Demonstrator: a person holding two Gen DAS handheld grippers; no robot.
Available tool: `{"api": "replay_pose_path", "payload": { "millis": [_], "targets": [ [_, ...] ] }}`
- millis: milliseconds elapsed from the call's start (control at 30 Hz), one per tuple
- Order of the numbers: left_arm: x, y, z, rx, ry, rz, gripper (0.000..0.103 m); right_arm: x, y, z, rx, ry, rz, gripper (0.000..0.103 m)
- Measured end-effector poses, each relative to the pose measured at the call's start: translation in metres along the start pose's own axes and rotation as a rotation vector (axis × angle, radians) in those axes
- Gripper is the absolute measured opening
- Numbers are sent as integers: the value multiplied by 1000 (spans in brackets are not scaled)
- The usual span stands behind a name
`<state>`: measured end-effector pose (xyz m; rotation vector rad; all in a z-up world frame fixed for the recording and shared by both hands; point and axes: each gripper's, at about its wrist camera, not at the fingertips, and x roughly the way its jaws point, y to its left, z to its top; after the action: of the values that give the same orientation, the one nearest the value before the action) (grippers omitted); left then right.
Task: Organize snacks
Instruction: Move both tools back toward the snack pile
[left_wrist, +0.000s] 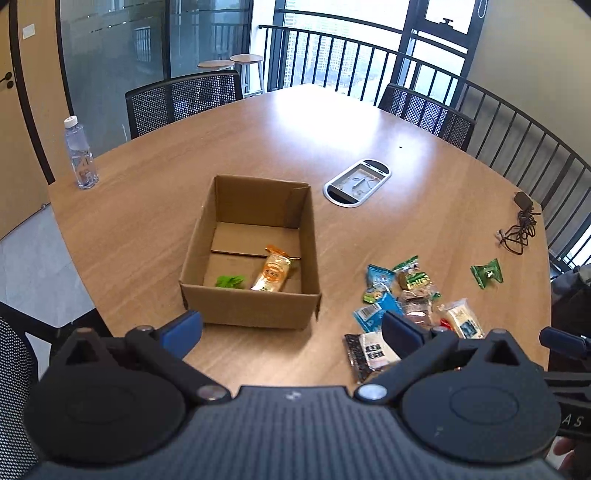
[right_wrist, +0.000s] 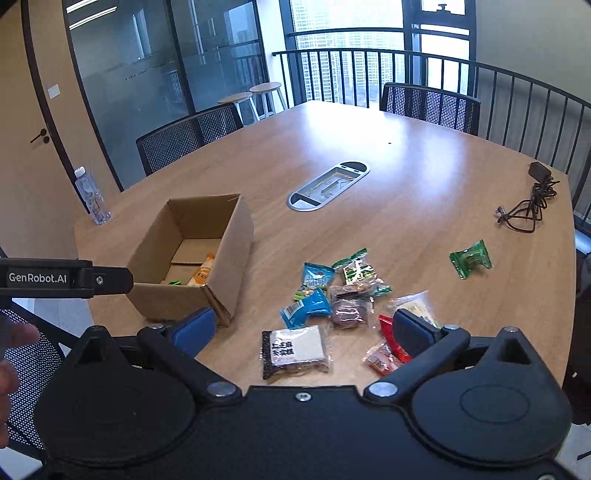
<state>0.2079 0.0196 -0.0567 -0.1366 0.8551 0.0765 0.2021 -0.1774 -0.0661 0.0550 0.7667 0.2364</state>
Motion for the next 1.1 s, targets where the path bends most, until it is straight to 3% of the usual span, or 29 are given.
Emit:
{"api": "replay_pose_path", "payload": {
  "millis": [467,767,967,1100],
  "targets": [
    [-21,-66,-33,14,-40,-26,102,-32,-62,-23,16,-11,18,103],
    [-20,-93,-52,13,-1,-30,101,-40,-87,-38,10,13,29,102],
    [-3,-101,-54,5,63,-37,100,-32,-96,-43,4,39,43,90],
    [16,-101,-54,-19,106,-39,100,-17,-98,-46,-10,74,51,74]
  ]
}}
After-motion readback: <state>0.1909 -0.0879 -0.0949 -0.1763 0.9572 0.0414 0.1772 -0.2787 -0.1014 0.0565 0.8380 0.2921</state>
